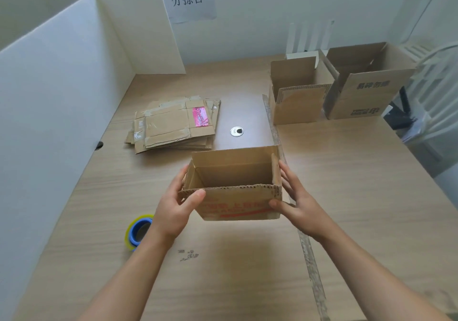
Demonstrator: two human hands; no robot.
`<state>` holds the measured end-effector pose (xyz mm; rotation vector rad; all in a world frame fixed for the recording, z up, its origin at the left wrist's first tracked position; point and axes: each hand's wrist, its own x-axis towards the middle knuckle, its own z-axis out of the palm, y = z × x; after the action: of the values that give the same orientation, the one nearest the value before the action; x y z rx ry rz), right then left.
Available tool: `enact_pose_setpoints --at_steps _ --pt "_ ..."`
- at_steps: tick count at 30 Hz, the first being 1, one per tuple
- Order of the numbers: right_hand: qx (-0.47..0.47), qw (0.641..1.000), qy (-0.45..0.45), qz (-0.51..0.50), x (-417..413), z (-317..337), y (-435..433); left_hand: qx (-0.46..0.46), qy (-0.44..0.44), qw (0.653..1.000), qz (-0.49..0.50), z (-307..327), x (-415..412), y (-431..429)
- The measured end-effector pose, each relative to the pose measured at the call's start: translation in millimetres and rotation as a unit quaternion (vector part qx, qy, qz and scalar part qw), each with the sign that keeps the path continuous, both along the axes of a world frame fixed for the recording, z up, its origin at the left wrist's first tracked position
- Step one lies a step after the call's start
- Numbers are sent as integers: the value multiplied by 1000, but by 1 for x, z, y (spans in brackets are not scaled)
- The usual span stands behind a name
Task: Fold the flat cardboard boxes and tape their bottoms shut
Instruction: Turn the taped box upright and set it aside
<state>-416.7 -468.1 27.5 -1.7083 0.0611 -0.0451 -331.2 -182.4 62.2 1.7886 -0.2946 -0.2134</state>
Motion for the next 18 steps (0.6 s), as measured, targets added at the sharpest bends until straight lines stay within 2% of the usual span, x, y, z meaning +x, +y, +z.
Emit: enact_pose_setpoints --at_steps 4,8,12,18 --pt "-63 997 -23 -29 2 -4 13 12 13 1000 -6 -11 1 3" --pt "-88 994 -4 -62 2 -2 15 -7 37 999 6 -14 11 12" --pt "-73 996 14 -58 -3 -1 17 19 41 999 -7 -16 27 15" --pt "-76 991 31 -106 -9 -6 26 57 19 998 -32 -23 44 8"
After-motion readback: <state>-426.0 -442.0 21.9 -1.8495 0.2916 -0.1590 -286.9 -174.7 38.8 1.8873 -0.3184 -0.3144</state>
